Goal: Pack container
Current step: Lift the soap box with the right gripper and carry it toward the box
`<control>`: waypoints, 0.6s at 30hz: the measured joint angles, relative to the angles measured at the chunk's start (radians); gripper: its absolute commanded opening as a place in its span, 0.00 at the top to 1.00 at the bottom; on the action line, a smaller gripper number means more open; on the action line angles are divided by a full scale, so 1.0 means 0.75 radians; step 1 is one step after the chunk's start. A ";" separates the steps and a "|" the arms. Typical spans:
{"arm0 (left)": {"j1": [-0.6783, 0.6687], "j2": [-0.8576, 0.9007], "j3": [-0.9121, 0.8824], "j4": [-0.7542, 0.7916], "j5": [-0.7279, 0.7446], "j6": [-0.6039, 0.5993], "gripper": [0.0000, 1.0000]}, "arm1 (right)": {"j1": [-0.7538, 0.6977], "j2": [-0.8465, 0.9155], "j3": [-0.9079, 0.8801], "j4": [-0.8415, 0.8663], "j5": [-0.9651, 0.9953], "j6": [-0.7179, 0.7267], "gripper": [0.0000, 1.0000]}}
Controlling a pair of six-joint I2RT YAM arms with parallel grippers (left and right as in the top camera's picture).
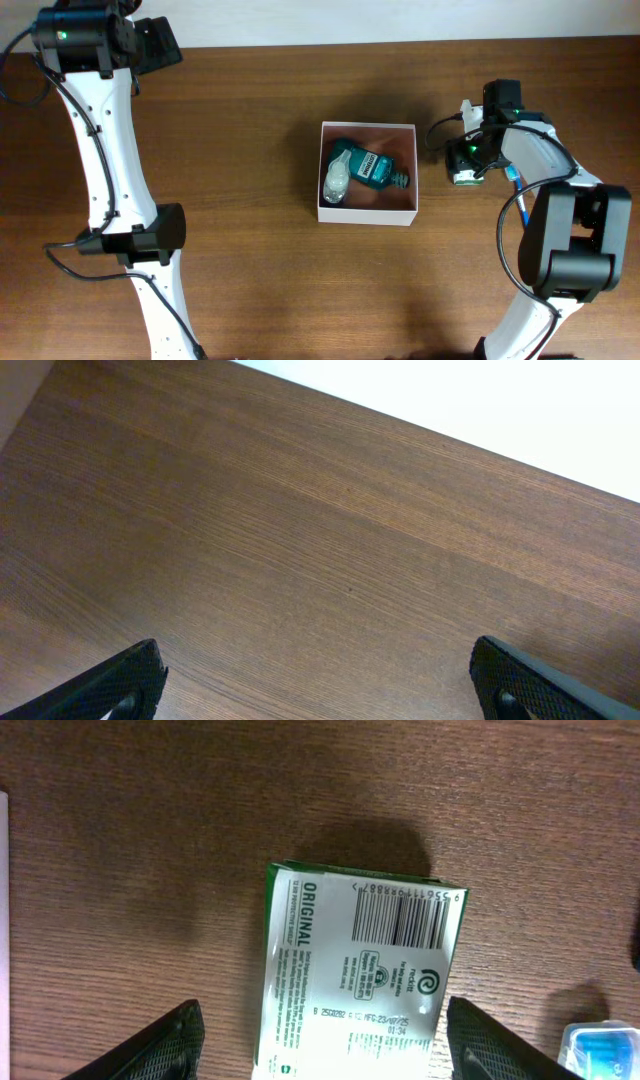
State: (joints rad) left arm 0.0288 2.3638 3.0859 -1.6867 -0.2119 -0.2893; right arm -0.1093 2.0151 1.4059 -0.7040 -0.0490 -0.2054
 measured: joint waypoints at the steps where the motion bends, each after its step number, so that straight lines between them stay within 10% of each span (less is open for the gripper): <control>1: -0.001 0.000 0.000 0.000 0.000 0.000 0.01 | 0.000 0.008 0.000 0.002 0.000 -0.001 0.27; 18: 0.000 0.000 0.000 0.000 0.000 -0.001 0.01 | 0.000 0.073 0.000 0.014 0.035 -0.001 0.45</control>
State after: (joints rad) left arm 0.0288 2.3638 3.0859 -1.6867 -0.2119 -0.2897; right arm -0.1093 2.0697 1.4059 -0.6933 -0.0227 -0.2058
